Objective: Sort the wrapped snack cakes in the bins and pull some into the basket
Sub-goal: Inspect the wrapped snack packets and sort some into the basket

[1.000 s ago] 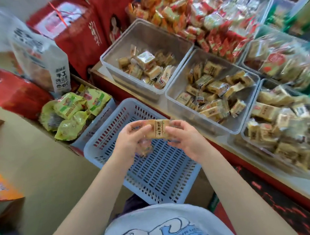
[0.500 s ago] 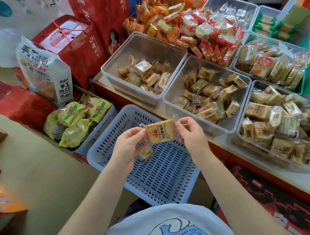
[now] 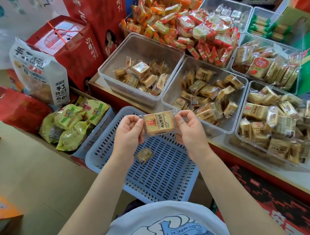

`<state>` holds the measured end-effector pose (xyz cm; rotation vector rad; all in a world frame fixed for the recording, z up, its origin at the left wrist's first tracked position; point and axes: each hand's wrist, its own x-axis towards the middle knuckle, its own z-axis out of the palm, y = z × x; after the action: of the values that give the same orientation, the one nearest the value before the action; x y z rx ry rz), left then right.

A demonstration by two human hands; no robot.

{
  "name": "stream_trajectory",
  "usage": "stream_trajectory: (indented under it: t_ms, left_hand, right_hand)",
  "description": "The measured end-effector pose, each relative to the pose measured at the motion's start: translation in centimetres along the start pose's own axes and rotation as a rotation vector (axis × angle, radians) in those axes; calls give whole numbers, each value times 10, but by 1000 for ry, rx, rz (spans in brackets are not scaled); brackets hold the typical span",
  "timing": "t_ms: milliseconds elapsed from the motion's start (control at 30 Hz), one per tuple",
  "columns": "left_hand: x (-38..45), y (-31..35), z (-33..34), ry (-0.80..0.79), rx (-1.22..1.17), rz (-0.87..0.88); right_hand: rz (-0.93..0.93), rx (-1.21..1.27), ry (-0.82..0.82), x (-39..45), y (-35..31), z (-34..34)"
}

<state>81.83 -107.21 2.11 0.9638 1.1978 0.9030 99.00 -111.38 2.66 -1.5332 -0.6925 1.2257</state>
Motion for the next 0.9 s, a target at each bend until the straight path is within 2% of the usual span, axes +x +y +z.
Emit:
stream_trajectory:
  t_ms: [233,433,500,600,800,833,900]
  left_hand:
    - [22,5,-3,-46,31,-10]
    - [51,-2,3,61,77,-39]
    - [66,1,6,81,77,-66]
    - [97,4,11,21,60,-121]
    - [179,21,23,-20,123,-36]
    - [192,23,25,-28,162,-15]
    - [214,21,30,-4,386,55]
  right_hand:
    - [-9,3,14,14,1,-1]
    - [-30,-109,56,45,2,4]
    - [-41,-186,52,63,-3,6]
    - [-20,-249,44,101,-13,13]
    - [27,-120,0,185,-43,22]
    - [22,-100,-10,197,-46,23]
    - [40,-86,-8,216,-49,22]
